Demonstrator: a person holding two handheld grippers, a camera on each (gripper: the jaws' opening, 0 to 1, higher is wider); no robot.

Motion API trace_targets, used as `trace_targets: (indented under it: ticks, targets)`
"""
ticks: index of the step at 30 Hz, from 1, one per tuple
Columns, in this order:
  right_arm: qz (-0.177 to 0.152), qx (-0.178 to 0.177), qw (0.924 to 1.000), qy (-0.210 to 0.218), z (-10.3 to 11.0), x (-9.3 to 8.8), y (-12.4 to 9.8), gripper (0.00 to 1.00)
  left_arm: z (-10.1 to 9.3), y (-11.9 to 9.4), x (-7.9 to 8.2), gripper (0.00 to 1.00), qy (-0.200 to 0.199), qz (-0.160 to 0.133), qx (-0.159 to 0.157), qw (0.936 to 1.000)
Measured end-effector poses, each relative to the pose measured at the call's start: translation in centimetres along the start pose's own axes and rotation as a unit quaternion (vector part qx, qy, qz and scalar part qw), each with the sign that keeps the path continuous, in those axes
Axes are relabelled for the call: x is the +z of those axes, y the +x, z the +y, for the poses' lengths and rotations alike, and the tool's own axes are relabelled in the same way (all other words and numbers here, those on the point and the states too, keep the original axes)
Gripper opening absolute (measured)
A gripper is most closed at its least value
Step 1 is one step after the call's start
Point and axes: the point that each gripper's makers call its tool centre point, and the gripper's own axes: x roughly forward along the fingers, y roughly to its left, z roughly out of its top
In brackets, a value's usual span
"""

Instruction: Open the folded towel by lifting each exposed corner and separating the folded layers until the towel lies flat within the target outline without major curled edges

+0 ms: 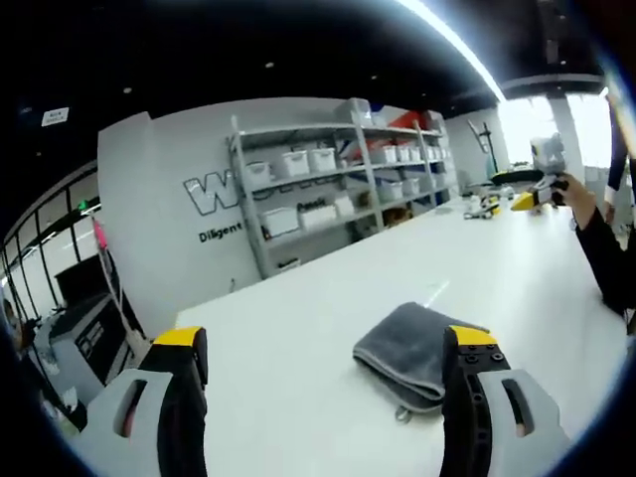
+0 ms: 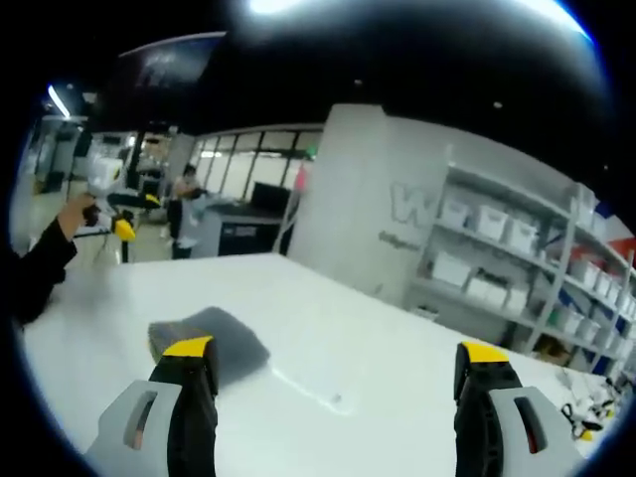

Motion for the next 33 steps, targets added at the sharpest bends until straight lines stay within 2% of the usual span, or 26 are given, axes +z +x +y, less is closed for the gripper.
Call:
trace_targets:
  ticks: [7,11,15,22,26,30,33]
  targets:
    - [0.002,0.003,1.0,-0.003,0.0,0.0,1.8,1.0,0.1,1.5,-0.6,0.96,-0.005,0.007,-0.008,0.9999]
    - [0.0,0.007,1.0,-0.004,0.3,0.1,2.9,1.0,-0.6,2.3,-1.1,0.96,-0.016,0.012,-0.02,0.9996]
    - [0.012,0.012,0.9998,-0.008,0.8,-0.7,4.1,1.0,-0.7,2.7,-1.9,0.96,-0.017,0.02,-0.023,0.9994]
    - [0.017,0.019,0.9997,-0.007,1.7,-1.3,5.2,1.0,-0.8,3.9,-3.4,0.98,-0.05,0.029,-0.034,0.9977]
    - [0.029,0.032,0.9991,-0.003,2.5,-2.3,6.1,1.0,-2.2,4.7,-4.7,0.97,-0.076,0.041,-0.065,0.9942]
    - [0.037,0.037,0.9986,0.001,2.7,-3.0,6.4,1.0,-1.8,5.5,-6.3,0.99,-0.056,0.067,-0.044,0.9952]
    - [0.037,0.04,0.9985,0.009,2.7,-3.1,6.3,1.0,-2.2,5.8,-6.8,0.99,-0.067,0.071,-0.055,0.9937]
